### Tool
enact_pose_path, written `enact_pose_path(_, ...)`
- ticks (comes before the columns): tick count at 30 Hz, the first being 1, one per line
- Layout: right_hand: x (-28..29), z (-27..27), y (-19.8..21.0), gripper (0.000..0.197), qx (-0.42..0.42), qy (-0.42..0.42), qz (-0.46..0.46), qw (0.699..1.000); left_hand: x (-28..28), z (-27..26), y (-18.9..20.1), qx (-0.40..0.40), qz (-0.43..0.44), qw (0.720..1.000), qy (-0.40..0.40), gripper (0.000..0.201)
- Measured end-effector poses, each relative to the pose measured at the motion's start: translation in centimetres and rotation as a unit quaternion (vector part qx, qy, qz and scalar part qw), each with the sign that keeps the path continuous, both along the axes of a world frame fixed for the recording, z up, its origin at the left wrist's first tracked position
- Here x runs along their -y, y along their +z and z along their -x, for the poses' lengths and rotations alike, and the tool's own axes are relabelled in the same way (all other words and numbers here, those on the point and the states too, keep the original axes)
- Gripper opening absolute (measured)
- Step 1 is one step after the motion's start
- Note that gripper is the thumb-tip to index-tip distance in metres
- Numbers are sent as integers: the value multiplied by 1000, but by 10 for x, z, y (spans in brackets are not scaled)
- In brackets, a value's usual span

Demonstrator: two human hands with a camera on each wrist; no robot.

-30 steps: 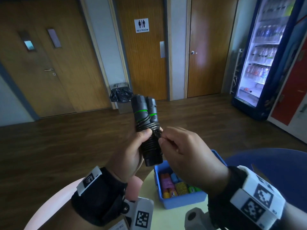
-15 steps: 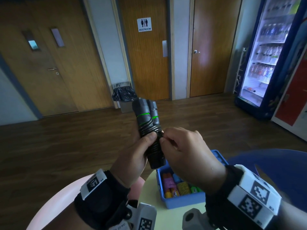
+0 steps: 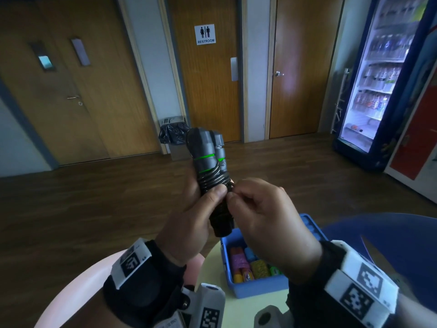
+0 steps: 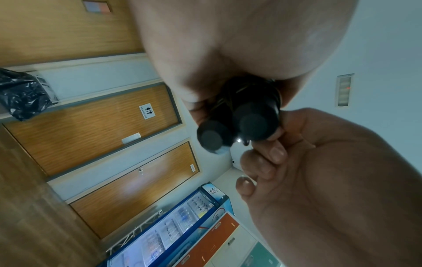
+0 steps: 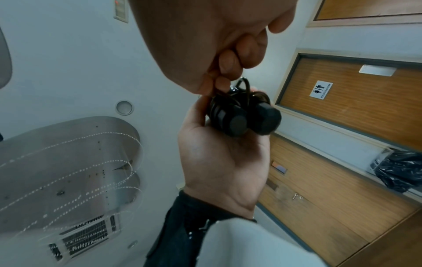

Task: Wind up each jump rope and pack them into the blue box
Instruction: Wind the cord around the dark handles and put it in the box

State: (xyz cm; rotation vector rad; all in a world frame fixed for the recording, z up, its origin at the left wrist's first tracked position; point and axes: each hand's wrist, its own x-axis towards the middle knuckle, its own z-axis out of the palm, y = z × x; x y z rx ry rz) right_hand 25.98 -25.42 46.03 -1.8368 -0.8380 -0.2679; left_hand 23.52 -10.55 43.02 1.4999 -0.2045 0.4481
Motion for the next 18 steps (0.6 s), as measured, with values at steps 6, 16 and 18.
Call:
enact_pose_path(6,-4,-4,-7,14,-19,-16,-1,1000,3,-4,-5,0,-12,1000,4,61)
enact_pose_path(16,-9,-13,-16,18,-77,6,-11,997,6,-3,-6,-27,13,999,-14,51)
enact_pose_path(18,-8,-16,-18,25,-95,31,-26,995,5,-4,-6,-42,51,998,-17,53)
